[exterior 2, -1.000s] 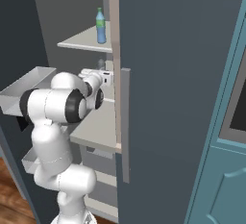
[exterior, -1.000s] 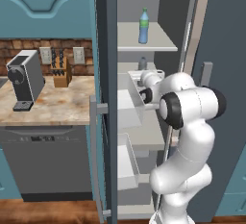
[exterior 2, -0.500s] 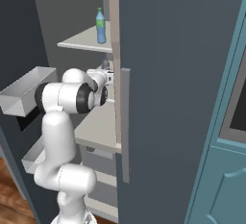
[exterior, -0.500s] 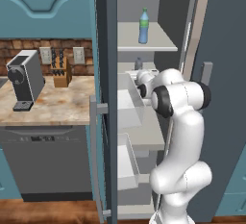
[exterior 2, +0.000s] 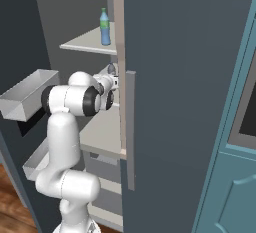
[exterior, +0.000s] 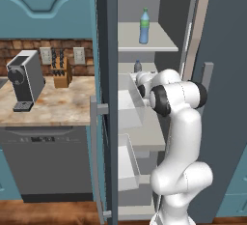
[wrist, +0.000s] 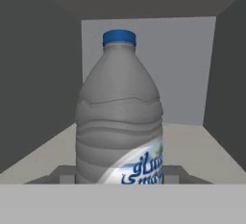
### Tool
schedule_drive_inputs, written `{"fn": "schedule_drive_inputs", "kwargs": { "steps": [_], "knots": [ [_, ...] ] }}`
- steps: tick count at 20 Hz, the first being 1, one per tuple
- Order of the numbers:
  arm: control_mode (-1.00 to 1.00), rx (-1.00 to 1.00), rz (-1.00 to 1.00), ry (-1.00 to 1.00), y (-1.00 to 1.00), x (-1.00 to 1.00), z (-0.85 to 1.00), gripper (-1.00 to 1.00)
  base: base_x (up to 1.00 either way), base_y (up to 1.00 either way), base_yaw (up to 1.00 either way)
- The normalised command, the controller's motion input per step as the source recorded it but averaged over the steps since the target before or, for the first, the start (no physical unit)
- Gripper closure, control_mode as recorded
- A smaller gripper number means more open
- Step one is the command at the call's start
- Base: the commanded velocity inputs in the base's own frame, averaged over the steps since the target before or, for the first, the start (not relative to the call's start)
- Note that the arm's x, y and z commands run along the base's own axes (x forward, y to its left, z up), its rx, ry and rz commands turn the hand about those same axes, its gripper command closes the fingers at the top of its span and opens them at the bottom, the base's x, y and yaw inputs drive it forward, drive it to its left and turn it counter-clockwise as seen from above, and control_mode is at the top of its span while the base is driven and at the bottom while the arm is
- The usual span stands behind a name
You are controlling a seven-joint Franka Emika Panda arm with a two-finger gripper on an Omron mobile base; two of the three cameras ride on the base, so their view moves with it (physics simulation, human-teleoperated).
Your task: Take the bottled waters from the counter and place them in the freezer to freeze. Close the freezer door after placing the bottles.
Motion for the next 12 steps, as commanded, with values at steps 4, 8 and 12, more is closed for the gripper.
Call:
{"fn": "schedule_drive_inputs", "kwargs": {
  "steps": [4, 8, 12],
  "knots": [
    [-1.00, 0.00, 0.00, -0.08, 0.00, 0.00, -0.54, 1.00, 0.00, 0.00, 0.00],
    [-1.00, -0.02, 0.00, -0.03, 0.00, 0.00, -0.62, 1.00, 0.00, 0.00, 0.00],
    [-1.00, -0.01, 0.00, 0.00, 0.00, 0.00, -0.57, 1.00, 0.00, 0.00, 0.00]
  ]
}}
